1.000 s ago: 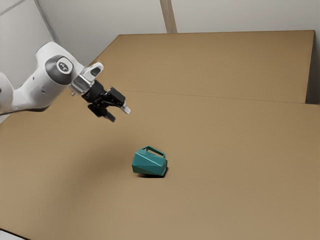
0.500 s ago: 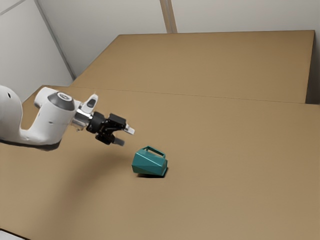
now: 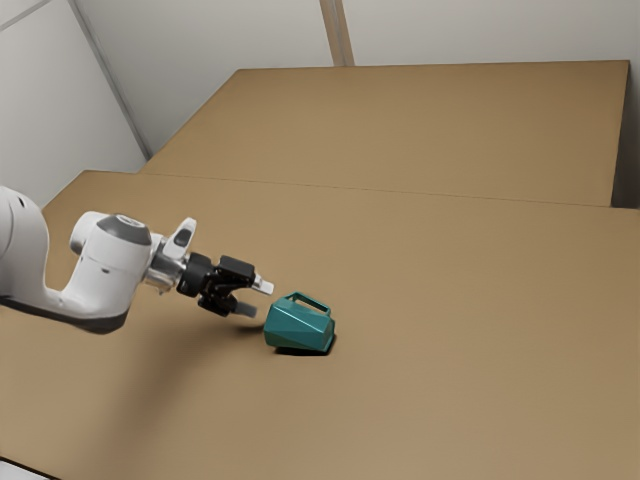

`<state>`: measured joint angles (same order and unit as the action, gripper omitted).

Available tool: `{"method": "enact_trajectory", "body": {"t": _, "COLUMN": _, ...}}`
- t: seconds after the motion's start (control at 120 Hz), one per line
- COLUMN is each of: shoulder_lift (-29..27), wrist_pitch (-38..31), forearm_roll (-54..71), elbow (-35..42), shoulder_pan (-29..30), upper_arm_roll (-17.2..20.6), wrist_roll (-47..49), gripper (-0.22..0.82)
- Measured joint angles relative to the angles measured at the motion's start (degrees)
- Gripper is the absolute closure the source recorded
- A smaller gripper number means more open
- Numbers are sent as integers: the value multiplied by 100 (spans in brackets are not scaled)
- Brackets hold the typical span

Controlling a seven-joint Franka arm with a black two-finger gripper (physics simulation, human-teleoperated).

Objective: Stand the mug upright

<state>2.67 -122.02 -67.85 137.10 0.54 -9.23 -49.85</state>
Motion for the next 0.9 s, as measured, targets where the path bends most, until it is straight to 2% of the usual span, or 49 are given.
{"method": "enact_trajectory", "body": {"t": 0.9, "shoulder_lift": 177, "wrist_pitch": -64, "forearm_roll": -305, "elbow": -22, "shoulder_pan": -676, "upper_arm_roll": 8, "wrist_roll": -409, "gripper": 3}}
